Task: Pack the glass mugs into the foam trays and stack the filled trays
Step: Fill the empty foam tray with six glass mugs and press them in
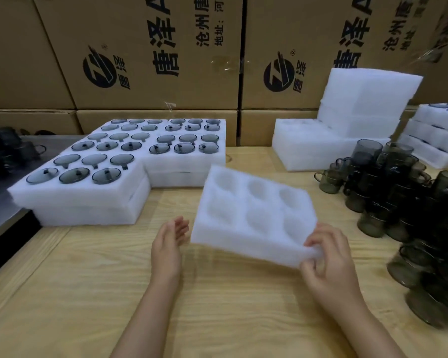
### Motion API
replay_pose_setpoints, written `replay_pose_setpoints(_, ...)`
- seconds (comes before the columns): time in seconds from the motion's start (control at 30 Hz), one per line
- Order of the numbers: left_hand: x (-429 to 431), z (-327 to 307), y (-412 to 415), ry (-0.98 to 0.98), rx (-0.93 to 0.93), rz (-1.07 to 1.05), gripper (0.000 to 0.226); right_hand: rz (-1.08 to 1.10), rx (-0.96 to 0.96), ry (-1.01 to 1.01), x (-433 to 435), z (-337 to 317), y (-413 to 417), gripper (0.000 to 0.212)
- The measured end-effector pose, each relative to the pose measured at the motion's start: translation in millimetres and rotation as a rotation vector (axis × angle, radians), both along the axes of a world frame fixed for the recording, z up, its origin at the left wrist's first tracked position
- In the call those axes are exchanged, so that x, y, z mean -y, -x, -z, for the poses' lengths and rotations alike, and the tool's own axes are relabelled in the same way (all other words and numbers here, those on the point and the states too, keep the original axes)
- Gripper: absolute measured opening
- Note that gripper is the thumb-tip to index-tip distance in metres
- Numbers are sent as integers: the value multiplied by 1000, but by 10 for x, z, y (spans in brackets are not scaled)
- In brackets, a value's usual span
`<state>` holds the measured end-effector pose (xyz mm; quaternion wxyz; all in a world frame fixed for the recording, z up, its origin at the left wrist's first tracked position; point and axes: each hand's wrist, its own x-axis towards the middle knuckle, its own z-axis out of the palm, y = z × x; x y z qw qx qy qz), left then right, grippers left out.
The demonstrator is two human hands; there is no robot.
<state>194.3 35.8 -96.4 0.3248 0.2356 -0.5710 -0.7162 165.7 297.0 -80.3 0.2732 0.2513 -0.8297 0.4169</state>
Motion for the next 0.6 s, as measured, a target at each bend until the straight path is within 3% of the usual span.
replay_pose_setpoints(0.13, -138, 56, -83, 32, -24, -15, 21, -54, 70, -104, -63, 62, 41, 13)
replay_pose_setpoints(0.27, -141, 62, -99, 34, -51, 189, 24, -140, 119, -83, -82, 27, 80, 7)
replay_pose_setpoints(0.43, -42, 84, -65, 114, -43, 394, 65, -275, 190, 191, -202, -50, 93, 14)
replay_pose_setpoints(0.6, 35, 94, -71, 144, -45, 430, 57, -286, 408, 356, -172, -86, 101, 14)
